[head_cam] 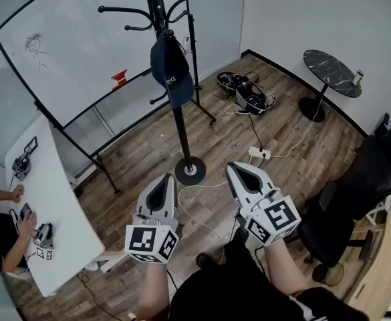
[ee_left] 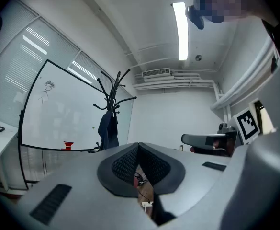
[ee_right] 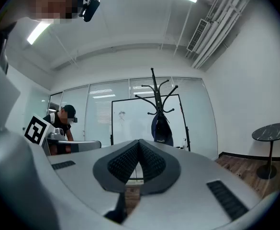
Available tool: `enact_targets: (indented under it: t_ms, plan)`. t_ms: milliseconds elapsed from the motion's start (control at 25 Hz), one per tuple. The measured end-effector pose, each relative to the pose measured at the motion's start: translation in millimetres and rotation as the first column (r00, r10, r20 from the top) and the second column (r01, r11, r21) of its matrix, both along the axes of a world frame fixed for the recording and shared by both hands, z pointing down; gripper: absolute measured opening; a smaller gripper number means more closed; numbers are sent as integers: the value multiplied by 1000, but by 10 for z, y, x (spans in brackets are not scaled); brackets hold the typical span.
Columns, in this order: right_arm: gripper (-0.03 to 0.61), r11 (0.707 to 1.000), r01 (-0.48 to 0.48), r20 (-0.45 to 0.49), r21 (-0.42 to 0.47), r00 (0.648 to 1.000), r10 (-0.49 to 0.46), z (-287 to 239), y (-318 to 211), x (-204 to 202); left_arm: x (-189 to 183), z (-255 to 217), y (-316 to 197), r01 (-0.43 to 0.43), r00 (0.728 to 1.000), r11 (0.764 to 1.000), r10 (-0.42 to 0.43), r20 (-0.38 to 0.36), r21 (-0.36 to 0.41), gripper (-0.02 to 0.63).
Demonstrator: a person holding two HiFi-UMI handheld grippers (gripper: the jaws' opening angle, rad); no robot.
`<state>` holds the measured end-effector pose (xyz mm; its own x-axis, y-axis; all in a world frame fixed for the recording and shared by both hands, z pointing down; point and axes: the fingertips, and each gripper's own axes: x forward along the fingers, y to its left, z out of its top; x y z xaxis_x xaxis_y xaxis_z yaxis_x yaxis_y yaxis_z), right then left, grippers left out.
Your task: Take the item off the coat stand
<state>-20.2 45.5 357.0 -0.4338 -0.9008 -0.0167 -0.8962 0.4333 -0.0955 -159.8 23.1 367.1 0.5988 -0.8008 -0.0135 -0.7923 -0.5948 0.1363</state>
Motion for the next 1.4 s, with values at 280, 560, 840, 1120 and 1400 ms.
enact_targets:
  t_ms: [280,560,840,1120,1400]
  plan:
    - [31,1000,13,-23,1,1000,-13,26,-15,-29,7,52,-7,11,1000,1000,-11,1,-7,14]
    - [31,999,-26,18,25,1000,25,-25,-7,38,63,52,14,-2,1000,1000,2,15,2,14]
    - [31,999,-10,15,31,1000,10,-29,37,-15,57,102,54,-11,1000,1000,11,15,-8,14]
    - [31,1000,2,4,17,1000,-2,21,-7,14,133,110,11,-15,999,1000,15,29,-5,14]
    - [32,999,51,-1,10,999,-51,52,-339,116,260,102,-254,24,999,1000,-24,38,-5,14]
